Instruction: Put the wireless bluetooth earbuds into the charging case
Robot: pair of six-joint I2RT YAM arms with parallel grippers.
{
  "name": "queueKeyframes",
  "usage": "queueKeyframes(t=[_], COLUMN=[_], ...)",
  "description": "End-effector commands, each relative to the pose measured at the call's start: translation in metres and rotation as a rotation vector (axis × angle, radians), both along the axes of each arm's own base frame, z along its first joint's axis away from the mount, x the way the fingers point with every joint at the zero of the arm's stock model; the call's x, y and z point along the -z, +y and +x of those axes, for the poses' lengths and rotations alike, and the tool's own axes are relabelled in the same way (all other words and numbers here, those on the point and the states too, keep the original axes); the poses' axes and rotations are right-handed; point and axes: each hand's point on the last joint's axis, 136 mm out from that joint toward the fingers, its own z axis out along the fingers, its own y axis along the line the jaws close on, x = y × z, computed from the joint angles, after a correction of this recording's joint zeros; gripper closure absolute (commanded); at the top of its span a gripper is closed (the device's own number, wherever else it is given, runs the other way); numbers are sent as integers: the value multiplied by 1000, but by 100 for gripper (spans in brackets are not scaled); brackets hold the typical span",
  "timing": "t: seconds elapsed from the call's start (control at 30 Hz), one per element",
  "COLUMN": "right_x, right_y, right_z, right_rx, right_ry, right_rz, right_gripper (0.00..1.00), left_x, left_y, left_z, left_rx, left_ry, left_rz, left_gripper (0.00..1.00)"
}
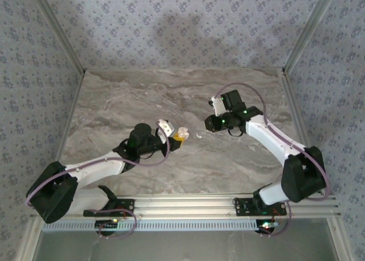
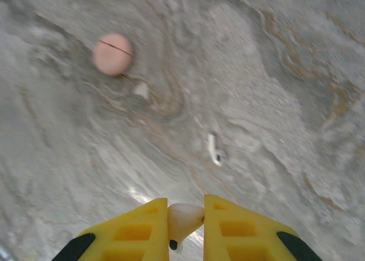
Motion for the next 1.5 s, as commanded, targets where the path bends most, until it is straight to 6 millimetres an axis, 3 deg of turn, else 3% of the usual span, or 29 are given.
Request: queueKeyframes(t=[0.0,0.2,0.43,0.83,1.47], right_x=[-38,-74,-94,-88,-81], right_y=[19,39,56,56,62], right_z=[-2,-16,-33,-44,-46], right_rx=[-24,-75,-116,-62,-64], right_ry=[-79,-163,-224,-264,-252], right_rz=[172,309,356,365,374], right_gripper=[82,82,81,81,81], left_x=[-18,-22,-24,-31,-39], left_y=[-4,-8,-14,-17,-19], left_z=[5,6,4,6,4], left_rx=[-19,-30,-34,-95,-91], left_ry=[-94,-153,-211,-326,-341], left_rz=[-34,-20,2,3,-12], left_gripper=[89,89,89,89,89])
